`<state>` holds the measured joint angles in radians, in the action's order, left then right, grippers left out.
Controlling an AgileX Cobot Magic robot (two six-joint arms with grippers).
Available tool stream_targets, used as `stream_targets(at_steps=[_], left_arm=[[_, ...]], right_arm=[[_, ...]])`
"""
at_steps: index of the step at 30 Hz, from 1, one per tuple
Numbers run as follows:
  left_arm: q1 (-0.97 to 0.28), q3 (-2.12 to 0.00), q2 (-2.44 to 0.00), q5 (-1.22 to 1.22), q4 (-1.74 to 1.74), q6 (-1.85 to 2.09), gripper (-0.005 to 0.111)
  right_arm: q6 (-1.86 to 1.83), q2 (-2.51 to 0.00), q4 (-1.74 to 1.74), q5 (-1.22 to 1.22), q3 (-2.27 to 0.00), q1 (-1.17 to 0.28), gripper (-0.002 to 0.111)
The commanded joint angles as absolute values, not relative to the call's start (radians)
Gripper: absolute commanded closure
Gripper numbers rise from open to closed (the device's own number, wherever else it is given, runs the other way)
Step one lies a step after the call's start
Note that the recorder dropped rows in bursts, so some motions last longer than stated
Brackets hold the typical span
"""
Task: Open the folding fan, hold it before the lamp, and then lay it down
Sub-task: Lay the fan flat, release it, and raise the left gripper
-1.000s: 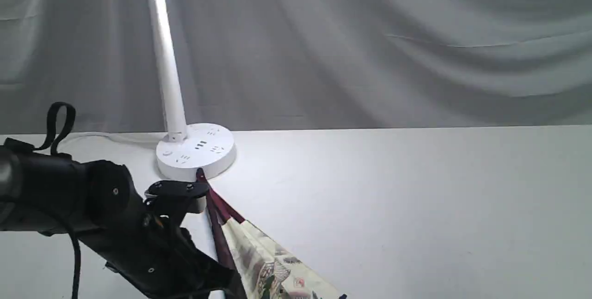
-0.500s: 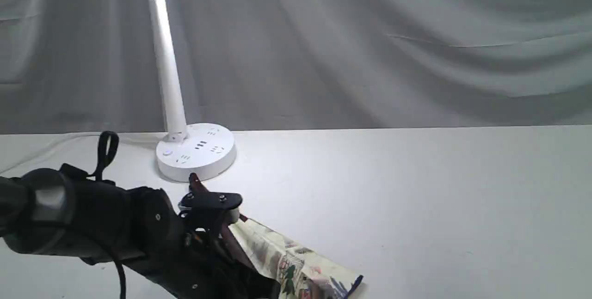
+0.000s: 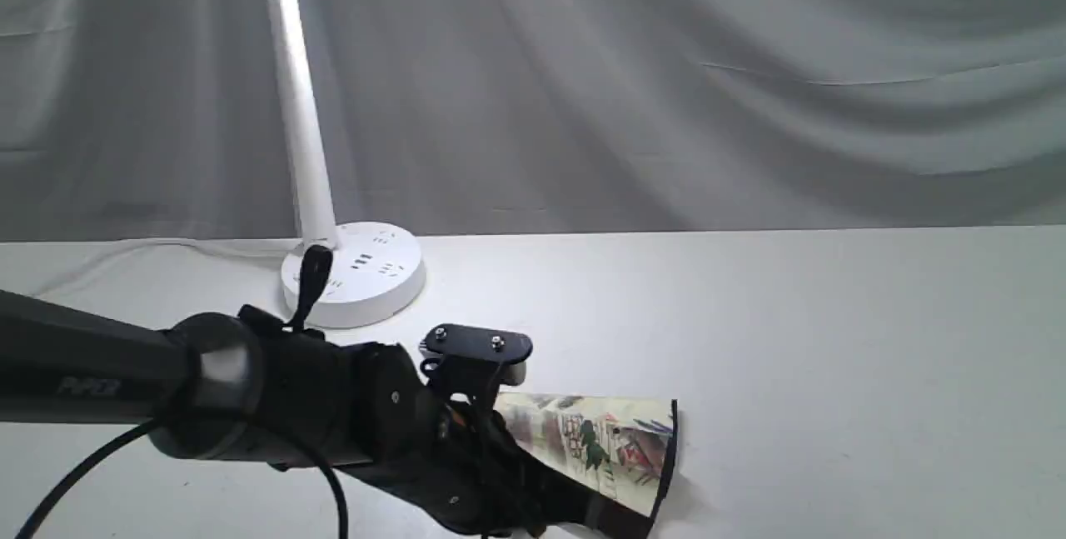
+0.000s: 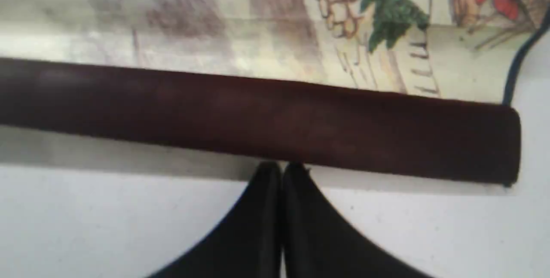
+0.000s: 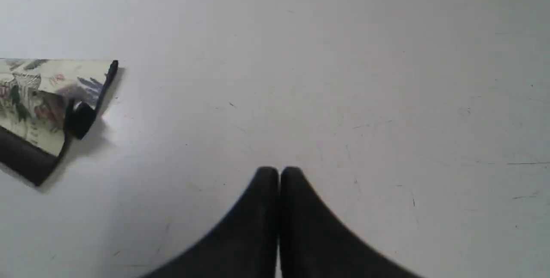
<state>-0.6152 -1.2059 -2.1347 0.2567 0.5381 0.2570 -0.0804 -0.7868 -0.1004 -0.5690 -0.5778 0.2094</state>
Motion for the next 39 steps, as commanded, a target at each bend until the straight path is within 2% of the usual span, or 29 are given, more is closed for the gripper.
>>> stream_targets(at_steps=[1, 30, 35, 39], left_arm=[[-0.622, -1.259, -2.184, 0.346, 0.543, 0.263, 0.107], [-0.620, -1.494, -2.259, 0.438, 0.504, 0.273, 0.107], [-0.620, -1.494, -2.235, 0.521, 0.419, 0.273, 0.101], [-0.620, -1.494, -2.207, 0.612, 0.354, 0.273, 0.088]], right_arm=[[-0.089, -0.787, -0.108, -0.566, -0.578, 0.209, 0.108], [-0.101, -0.787, -0.108, -0.557, -0.578, 0.209, 0.108], [-0.101, -0.787, -0.108, -0.557, -0.578, 0.209, 0.108], [-0.101, -0.787, -0.108, -0.557, -0.578, 0.209, 0.108]])
